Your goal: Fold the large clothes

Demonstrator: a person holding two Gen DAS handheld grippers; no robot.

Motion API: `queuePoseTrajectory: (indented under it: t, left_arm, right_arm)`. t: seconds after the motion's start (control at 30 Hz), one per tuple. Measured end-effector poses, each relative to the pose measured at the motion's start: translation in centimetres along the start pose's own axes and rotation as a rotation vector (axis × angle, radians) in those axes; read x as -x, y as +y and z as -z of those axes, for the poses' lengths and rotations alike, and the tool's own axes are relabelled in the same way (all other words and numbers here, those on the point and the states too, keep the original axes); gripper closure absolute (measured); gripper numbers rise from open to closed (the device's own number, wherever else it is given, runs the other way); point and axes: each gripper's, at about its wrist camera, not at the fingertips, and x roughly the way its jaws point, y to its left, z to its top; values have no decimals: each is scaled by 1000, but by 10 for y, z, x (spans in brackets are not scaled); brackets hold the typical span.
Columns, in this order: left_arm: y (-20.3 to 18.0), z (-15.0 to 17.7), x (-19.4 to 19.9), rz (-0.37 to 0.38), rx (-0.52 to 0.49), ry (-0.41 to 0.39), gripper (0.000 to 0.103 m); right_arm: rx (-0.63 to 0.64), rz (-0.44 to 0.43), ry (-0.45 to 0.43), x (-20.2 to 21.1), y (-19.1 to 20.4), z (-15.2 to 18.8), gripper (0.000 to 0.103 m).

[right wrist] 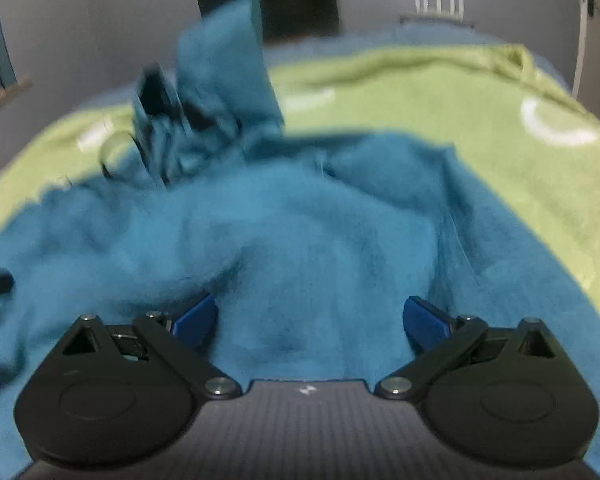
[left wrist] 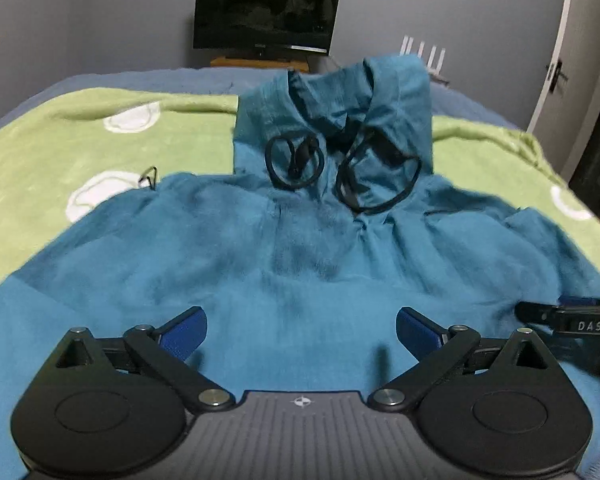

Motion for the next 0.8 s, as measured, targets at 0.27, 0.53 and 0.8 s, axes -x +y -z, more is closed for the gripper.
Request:
queuePoseTrajectory:
  t: [0.27, 0.53, 0.8]
  left_arm:
    - [19, 23, -32, -32, 50, 93, 2]
    - [6, 32, -31, -90, -36, 99, 2]
    - [6, 32, -31, -95, -39, 104, 2]
  right_arm:
    - [15, 10, -110, -18, -4, -8, 1]
    - [47, -46, -178, -23, 3, -15, 0]
    - [-153, 91, -233, -13, -38, -30, 1]
